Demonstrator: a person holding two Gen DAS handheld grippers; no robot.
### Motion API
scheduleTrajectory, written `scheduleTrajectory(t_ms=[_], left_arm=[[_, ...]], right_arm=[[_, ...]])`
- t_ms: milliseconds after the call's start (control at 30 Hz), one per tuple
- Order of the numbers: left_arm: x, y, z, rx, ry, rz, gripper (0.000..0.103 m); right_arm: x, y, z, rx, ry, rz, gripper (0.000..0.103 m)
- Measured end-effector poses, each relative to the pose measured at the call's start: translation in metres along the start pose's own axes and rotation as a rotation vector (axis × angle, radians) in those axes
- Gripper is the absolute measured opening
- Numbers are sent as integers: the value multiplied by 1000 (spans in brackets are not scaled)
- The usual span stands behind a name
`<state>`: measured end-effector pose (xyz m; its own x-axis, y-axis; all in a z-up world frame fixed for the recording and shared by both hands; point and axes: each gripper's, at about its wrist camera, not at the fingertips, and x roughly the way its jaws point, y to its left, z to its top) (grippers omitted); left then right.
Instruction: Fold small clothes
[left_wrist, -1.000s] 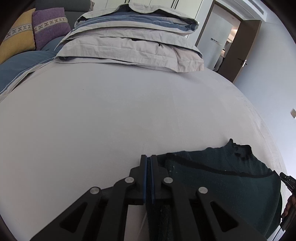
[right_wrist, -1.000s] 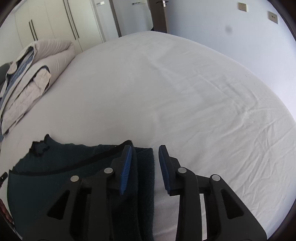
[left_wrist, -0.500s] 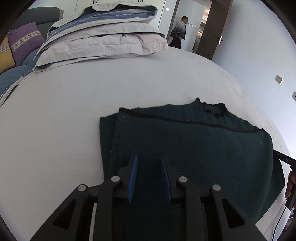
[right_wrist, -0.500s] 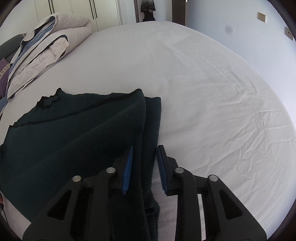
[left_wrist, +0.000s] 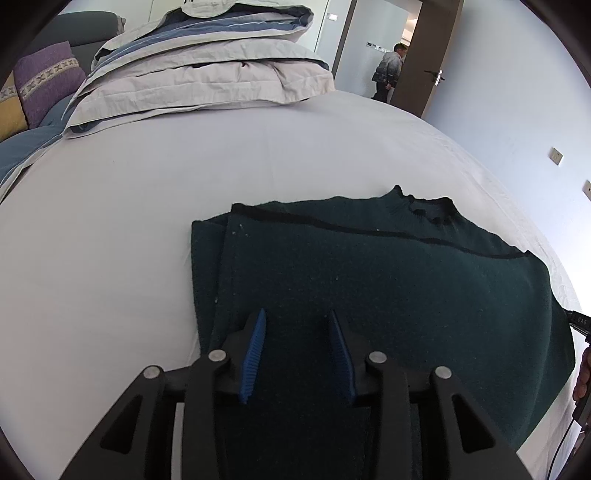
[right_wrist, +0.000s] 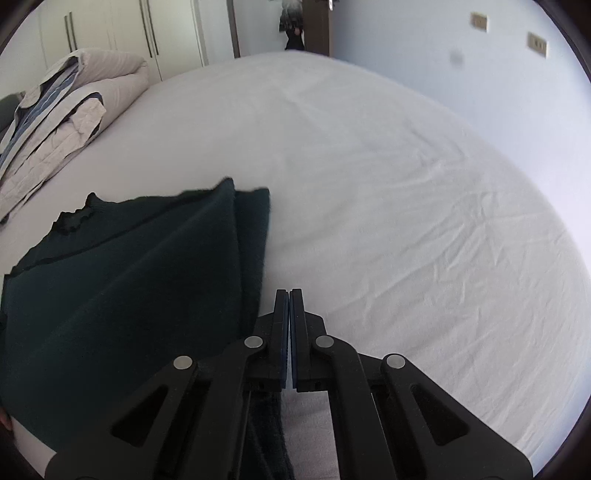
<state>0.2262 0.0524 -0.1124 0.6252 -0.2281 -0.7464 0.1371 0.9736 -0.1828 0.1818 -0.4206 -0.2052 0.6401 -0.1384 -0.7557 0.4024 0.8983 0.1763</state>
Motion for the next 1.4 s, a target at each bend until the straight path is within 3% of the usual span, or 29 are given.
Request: scheduleTrajectory(t_ms=[133, 200, 300, 533, 600, 667, 733, 833, 867, 900, 1100, 1133, 1167, 1267, 1400], left_arm=[[0, 3, -3, -24, -28, -23, 43], [-3, 6, -4, -54, -42, -44, 43], [-10, 16, -7, -128, -75, -97, 43], [-25, 31, -10, -198, -116, -135, 44], [-28, 33, -2, -197, -121, -126, 51], [-31, 36, 5, -190, -133, -98, 67], [-31, 40, 14, -186, -132, -96, 71], [-21, 43, 28, -156, -73, -82, 72], [-17, 42, 32, -141, -57, -69, 72], [-12, 42, 36, -123, -38, -51, 72], [8, 36, 52, -60, 2, -13, 70], [11, 33, 54, -38, 4, -12, 70], [16, 30, 56, -15, 15, -9, 68], [29, 27, 58, 14, 59, -4, 50], [31, 28, 59, 16, 57, -8, 36]], right_arm=[[-20, -4, 11, 1, -74, 89, 4], [-24, 8, 18, -52, -86, 117, 14], [-19, 36, 34, -147, -97, 84, 16], [22, 58, 62, -188, -13, 36, 16], [26, 60, 63, -198, -6, 35, 16], [27, 60, 64, -199, -9, 41, 16], [26, 57, 66, -185, -10, 68, 16], [22, 52, 67, -175, -25, 78, 32], [21, 52, 68, -179, -34, 71, 43], [19, 52, 67, -184, -43, 66, 46], [24, 66, 65, -278, -29, 49, 44], [25, 69, 64, -292, -26, 47, 42], [28, 71, 63, -306, -17, 42, 32], [32, 75, 60, -328, -14, 23, 22], [27, 78, 58, -342, -39, 9, 11]])
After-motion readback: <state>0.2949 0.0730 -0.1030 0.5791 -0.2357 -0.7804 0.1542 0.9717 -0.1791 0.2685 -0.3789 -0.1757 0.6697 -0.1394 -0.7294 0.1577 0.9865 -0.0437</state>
